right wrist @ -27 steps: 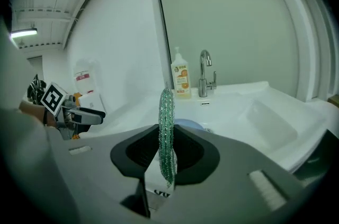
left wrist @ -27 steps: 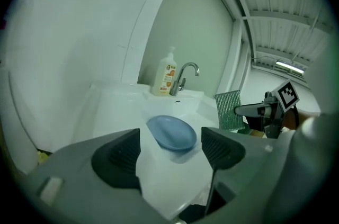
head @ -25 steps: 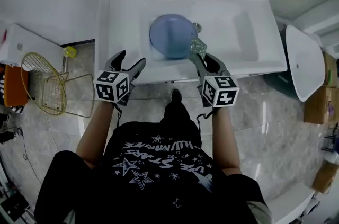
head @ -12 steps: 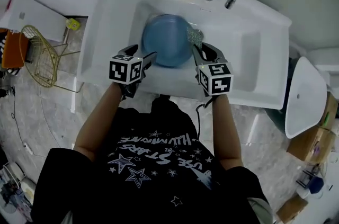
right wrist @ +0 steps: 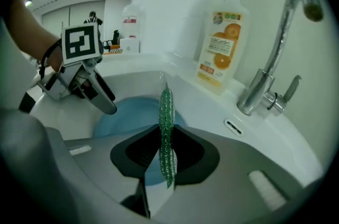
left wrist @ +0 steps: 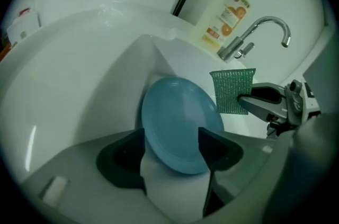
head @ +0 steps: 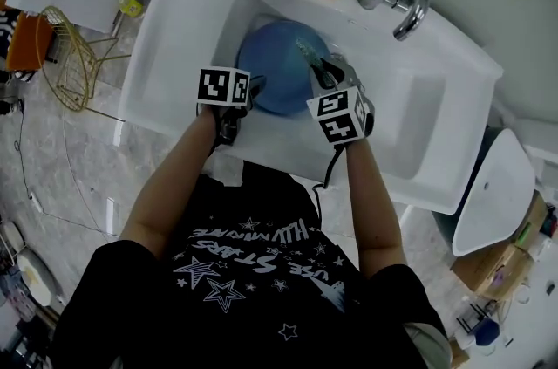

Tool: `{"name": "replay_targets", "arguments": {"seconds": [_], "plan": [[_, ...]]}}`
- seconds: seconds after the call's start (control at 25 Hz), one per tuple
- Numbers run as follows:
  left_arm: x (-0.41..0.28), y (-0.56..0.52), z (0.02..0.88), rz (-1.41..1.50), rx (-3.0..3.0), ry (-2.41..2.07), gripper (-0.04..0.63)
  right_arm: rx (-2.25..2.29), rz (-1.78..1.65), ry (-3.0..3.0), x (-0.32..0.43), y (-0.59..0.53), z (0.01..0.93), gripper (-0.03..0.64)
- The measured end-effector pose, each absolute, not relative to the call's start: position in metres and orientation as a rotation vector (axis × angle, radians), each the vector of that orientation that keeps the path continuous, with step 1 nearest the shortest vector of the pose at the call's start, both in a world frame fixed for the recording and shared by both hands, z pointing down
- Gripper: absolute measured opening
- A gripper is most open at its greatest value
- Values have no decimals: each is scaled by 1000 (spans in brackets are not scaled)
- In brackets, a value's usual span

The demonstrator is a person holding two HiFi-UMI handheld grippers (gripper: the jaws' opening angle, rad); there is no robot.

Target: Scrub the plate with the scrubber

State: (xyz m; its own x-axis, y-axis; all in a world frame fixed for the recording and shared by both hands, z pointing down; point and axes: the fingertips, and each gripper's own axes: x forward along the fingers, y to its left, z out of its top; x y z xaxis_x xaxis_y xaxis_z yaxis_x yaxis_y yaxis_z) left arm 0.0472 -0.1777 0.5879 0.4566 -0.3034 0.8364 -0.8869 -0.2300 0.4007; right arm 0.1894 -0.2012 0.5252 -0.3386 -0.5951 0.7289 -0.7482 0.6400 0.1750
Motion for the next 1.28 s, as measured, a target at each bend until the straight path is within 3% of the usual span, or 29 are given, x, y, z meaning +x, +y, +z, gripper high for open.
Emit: {"name": "replay_targets", "arguments": {"seconds": [0.36,0.48,0.56,0.6,1.28], "plan": [[49,-184,623,856,1611,-1056,307,913,-122,-1849,174,-234,571,107],[46,-185,629,882,1594,-1071,232,871,-200,-1771,172,-242,588,107],[43,-186,634,902,1577,-1077,88,839,-234,-1740,169,-247,598,107],[43,-186,636,904,1574,-1072,58,824,-245,-1730,167,-248,603,107],[49,-188,642,876,1596,-1016,57,403,-295,-1815,122,-213,645,115]]}}
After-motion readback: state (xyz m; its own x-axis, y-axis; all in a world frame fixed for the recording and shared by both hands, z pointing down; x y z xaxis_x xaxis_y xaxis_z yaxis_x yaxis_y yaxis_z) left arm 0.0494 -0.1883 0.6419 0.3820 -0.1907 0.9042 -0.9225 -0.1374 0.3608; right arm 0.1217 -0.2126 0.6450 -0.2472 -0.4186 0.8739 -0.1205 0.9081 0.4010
